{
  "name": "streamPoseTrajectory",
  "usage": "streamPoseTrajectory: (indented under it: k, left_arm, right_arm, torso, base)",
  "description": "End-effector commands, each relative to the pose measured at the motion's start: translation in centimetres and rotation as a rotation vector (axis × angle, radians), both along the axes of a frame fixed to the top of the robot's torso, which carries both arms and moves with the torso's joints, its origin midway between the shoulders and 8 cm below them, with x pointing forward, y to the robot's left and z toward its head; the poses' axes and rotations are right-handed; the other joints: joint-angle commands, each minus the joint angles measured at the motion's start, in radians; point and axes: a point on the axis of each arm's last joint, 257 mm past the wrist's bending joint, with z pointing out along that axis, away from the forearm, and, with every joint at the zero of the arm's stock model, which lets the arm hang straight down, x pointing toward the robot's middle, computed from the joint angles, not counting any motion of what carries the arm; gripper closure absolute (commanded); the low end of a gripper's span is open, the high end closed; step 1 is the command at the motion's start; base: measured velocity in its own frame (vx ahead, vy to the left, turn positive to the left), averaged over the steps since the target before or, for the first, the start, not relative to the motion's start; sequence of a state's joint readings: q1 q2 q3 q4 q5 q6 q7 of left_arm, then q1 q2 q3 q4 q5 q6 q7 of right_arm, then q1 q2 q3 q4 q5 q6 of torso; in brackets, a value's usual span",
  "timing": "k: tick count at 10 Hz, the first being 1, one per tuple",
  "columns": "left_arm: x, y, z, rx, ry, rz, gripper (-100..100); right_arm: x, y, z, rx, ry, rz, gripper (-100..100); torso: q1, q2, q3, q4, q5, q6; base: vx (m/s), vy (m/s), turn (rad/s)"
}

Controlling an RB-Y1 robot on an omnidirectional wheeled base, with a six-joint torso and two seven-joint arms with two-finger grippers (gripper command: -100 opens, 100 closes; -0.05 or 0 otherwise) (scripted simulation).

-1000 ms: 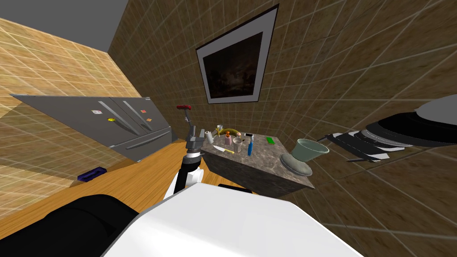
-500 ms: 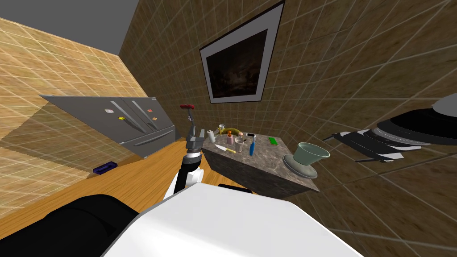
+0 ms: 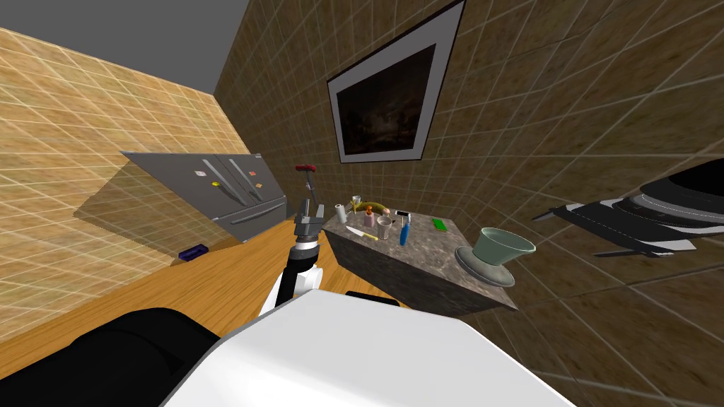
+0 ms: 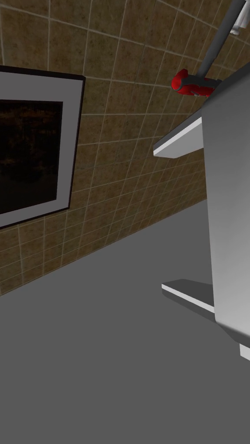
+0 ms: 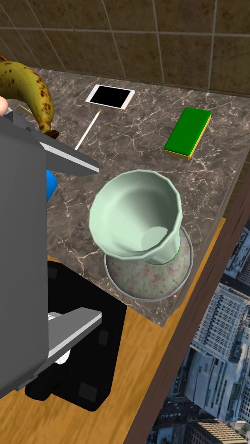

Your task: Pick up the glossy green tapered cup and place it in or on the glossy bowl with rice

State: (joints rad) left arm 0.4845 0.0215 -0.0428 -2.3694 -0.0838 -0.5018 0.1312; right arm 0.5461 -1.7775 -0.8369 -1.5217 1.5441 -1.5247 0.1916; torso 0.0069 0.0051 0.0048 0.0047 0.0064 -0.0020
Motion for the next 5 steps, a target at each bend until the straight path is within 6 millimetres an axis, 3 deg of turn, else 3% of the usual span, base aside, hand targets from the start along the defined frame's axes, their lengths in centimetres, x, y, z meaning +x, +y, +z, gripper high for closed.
streamPoseTrajectory:
  k: [1, 3, 4, 5]
  left_arm:
    - [0.0, 0.0, 0.0, 0.0, 0.0, 0.0, 0]
    - [0.0, 0.0, 0.0, 0.0, 0.0, 0.0, 0]
    - [0.0, 0.0, 0.0, 0.0, 0.0, 0.0, 0]
    - [0.0, 0.0, 0.0, 0.0, 0.0, 0.0, 0]
  right_arm:
    - [-0.5, -0.96, 0.71, 0.005, 0.001, -0.018, -100]
    - [-0.5, -1.08, 0.77, 0.006, 0.0, -0.022, -100]
    - [-0.57, -1.13, 0.82, 0.006, 0.002, -0.022, 0]
    - [-0.56, -1.13, 0.81, 0.006, 0.002, -0.022, 0]
  torso:
    - [0.0, 0.0, 0.0, 0.0, 0.0, 0.0]
    - [0.0, 0.0, 0.0, 0.0, 0.0, 0.0]
    - [0.0, -0.001, 0.0, 0.0, 0.0, 0.0]
    - [-0.001, -0.002, -0.001, 0.0, 0.0, 0.0]
  base:
    - [-0.042, 0.016, 0.098]
    - [-0.033, 0.012, 0.081]
    - [0.0, 0.0, 0.0]
    - [0.0, 0.0, 0.0]
